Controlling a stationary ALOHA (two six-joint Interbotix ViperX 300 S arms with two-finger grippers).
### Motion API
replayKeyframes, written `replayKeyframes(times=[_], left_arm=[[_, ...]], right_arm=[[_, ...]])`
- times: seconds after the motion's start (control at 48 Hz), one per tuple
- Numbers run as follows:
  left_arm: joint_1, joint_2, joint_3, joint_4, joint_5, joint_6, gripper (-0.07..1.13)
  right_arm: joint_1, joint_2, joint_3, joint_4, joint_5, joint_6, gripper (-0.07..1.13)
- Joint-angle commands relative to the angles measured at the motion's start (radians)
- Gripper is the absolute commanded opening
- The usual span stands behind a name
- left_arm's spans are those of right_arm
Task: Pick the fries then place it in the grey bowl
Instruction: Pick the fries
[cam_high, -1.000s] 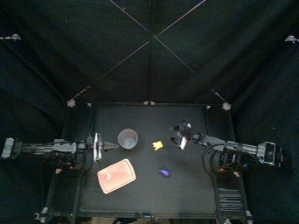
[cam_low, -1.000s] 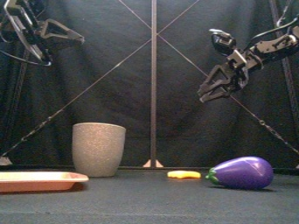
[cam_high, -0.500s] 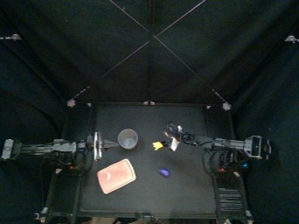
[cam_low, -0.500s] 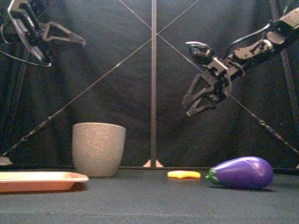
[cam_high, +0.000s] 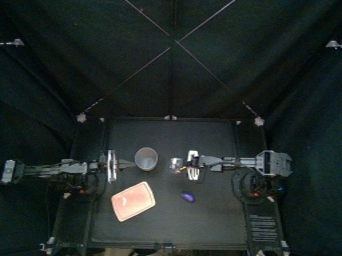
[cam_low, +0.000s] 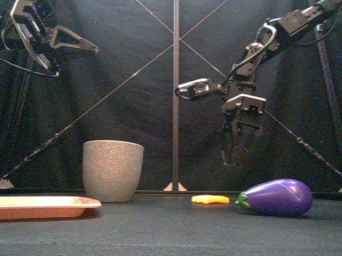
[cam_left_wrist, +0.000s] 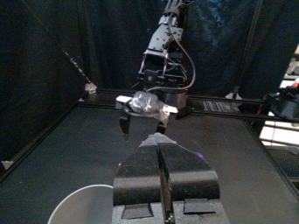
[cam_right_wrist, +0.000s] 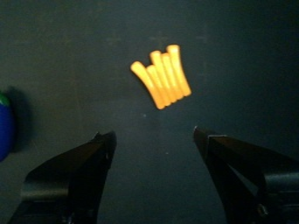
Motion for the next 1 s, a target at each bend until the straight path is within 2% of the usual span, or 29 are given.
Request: replayKeyframes(times=[0.021, 0.146, 0.208, 0.271, 0.5, 0.729, 1.0], left_arm=[[0.005, 0.005, -0.009, 0.002, -0.020, 0.000, -0.01], [0.005, 0.005, 0.002, -0.002, -0.041, -0.002, -0.01], [0.005, 0.005, 0.005, -0.003, -0.049, -0.002, -0.01], [0.005, 0.005, 0.008, -0.008, -0.049, -0.002, -0.01], [0.005, 0.005, 0.017, -0.017, -0.051, -0.003, -0.01], [0.014, 0.005, 0.028, -0.018, -0.051, 0.000, -0.01], [0.020, 0.003, 0.034, -0.018, -0.051, -0.003, -0.01]], right_arm=[[-0.002, 0.012, -0.063, 0.127, 0.014, -0.158, 1.02], [-0.054, 0.034, -0.092, 0.255, 0.032, -0.373, 1.02], [-0.083, 0.051, -0.103, 0.278, 0.021, -0.454, 1.02], [-0.103, 0.066, -0.109, 0.275, 0.005, -0.491, 1.02], [-0.173, 0.178, -0.141, 0.276, -0.035, -0.512, 1.02], [-0.173, 0.236, -0.166, 0.270, -0.052, -0.522, 1.01], [-0.170, 0.259, -0.175, 0.310, -0.054, -0.518, 1.00]])
